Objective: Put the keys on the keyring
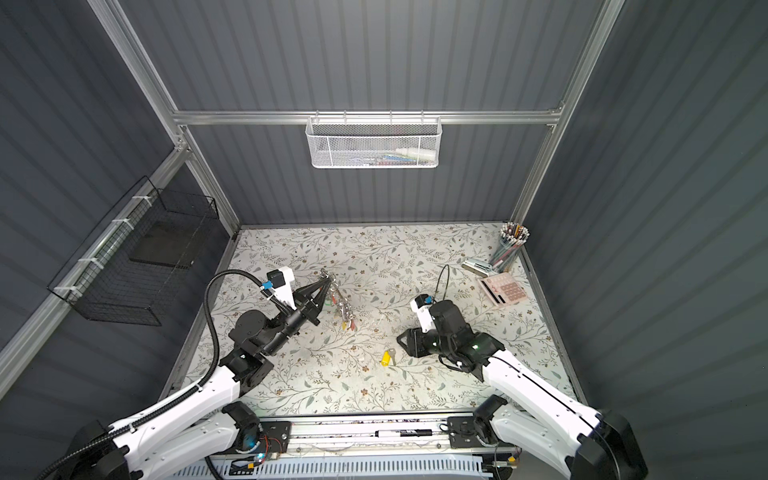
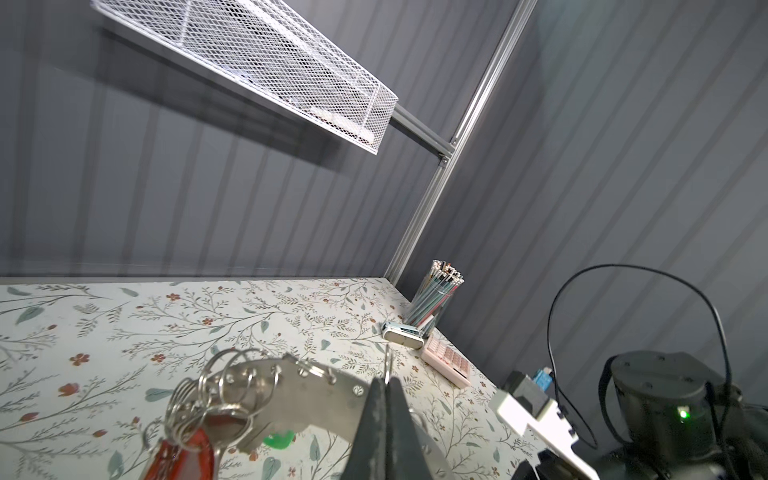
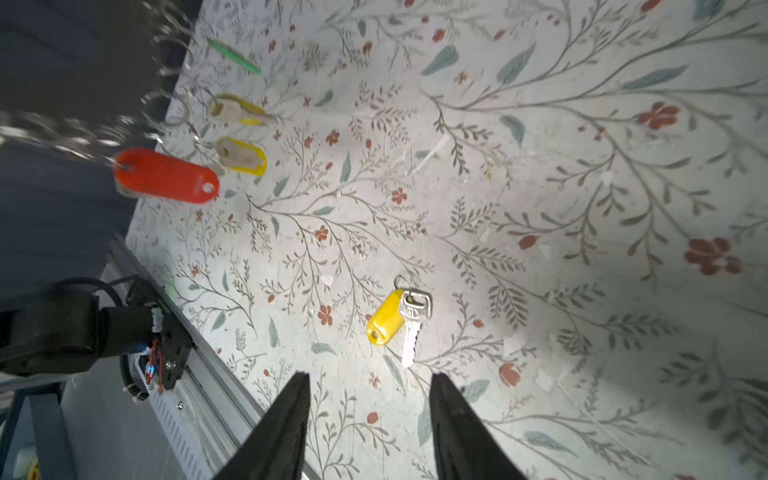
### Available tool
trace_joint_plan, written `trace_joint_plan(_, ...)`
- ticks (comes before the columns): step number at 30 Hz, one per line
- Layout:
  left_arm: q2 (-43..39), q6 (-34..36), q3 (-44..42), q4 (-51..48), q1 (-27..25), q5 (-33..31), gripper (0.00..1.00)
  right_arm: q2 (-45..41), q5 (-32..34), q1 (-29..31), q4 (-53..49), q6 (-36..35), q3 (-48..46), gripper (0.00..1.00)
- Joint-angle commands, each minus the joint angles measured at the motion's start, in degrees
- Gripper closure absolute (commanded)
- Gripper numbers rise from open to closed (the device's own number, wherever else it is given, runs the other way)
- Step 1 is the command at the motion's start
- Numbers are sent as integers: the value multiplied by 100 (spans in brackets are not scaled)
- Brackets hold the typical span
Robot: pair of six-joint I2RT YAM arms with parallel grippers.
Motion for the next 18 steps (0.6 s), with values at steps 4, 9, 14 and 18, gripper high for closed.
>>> trace_joint_plan(4,-506,203,-80,-461,-26,-324,100,1115,-291,287,1133,118,-42,56)
trace_joint_plan(9,-728,214,-84,-652,-26,-366,100,1934,-540,288,1696,64,110,59)
trace_joint_plan(14,-883,237,-119,-803,-25,-381,100,2411,-561,285,1896,34,177,60)
trace_joint_plan(18,-921,240,-153,-820,-26,-410,100,2545,-485,280,1914,-22,176,60)
